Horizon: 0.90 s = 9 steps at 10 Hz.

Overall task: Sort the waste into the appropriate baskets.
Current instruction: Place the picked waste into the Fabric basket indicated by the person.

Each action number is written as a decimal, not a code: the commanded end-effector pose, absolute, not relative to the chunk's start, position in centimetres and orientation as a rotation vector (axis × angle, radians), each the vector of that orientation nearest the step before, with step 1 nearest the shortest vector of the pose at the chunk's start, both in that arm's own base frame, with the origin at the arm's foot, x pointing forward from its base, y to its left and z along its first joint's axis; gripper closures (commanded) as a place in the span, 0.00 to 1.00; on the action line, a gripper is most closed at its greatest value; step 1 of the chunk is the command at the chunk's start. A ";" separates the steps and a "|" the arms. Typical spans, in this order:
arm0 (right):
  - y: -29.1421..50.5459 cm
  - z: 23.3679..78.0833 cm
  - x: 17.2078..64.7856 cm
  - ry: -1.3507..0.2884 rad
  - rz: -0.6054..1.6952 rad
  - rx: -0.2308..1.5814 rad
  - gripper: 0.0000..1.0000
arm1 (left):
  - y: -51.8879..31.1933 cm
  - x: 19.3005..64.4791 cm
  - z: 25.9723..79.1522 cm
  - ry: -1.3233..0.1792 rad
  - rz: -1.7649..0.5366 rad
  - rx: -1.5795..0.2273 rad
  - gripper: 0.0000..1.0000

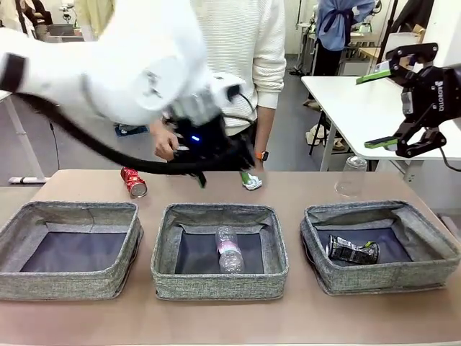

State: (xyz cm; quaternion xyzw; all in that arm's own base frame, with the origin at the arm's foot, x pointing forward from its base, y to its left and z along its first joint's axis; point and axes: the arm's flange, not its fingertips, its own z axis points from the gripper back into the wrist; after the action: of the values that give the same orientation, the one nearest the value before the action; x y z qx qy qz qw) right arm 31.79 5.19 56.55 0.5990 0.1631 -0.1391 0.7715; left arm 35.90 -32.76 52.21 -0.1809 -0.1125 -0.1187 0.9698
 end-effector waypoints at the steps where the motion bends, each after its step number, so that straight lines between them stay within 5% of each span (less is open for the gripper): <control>1: 5.3 56.7 32.0 0.343 -0.278 1.326 0.00 | -21.5 34.5 52.3 -0.203 -0.315 -0.607 0.00; 6: 5.3 56.7 32.0 0.343 -0.278 1.326 0.00 | -2.8 34.9 51.3 0.081 -0.345 -1.141 0.00; 9: 5.3 56.7 32.0 0.343 -0.278 1.326 0.00 | -0.3 33.8 48.1 -0.034 -0.221 -1.523 0.00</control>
State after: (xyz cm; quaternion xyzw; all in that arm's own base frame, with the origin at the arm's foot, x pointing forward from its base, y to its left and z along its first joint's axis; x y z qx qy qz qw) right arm 31.81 5.18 56.53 0.5989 0.1633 -0.1392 0.7716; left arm 33.39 1.05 49.19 -0.6492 0.0217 -0.1260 0.7498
